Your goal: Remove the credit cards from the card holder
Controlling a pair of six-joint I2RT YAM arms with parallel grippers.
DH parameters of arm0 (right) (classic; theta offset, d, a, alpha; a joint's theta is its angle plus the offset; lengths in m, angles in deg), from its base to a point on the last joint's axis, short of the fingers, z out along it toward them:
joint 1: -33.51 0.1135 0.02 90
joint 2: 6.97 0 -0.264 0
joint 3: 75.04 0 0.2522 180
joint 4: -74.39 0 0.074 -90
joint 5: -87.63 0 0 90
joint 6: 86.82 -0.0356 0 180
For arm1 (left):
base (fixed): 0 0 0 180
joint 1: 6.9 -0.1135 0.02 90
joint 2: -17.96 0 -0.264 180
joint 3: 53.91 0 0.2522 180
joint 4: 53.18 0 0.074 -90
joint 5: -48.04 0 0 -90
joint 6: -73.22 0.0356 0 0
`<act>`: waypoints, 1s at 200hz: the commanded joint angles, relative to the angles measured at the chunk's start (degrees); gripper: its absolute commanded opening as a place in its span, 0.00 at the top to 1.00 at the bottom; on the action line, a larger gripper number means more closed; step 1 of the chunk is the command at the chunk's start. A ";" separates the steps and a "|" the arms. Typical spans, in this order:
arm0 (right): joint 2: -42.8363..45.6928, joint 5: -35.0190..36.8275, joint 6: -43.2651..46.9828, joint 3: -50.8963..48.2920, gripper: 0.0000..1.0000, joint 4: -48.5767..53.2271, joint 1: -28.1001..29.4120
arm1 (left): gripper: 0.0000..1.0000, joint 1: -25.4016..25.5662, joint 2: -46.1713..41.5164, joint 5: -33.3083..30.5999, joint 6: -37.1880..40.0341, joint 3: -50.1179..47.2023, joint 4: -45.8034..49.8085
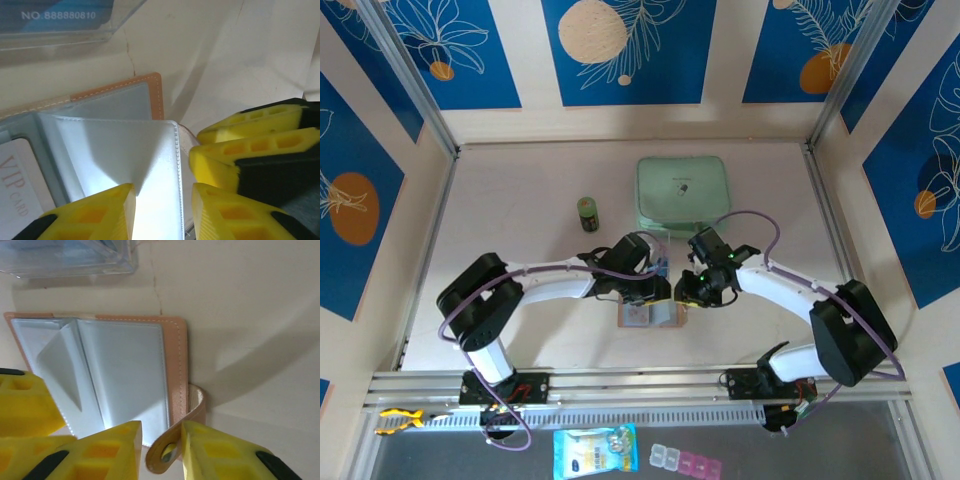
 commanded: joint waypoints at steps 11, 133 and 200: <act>-1.26 -0.43 1.17 -1.53 0.77 -0.43 -0.76 | 0.62 0.59 1.13 0.95 -0.71 1.77 -1.63; -1.55 3.09 1.90 -3.13 0.77 1.01 -2.36 | 0.50 0.33 -0.89 -0.83 -0.10 0.56 -1.18; -2.01 1.30 1.59 -4.42 0.90 -2.17 -2.62 | 0.50 -0.80 -4.50 -2.80 1.10 -1.46 1.25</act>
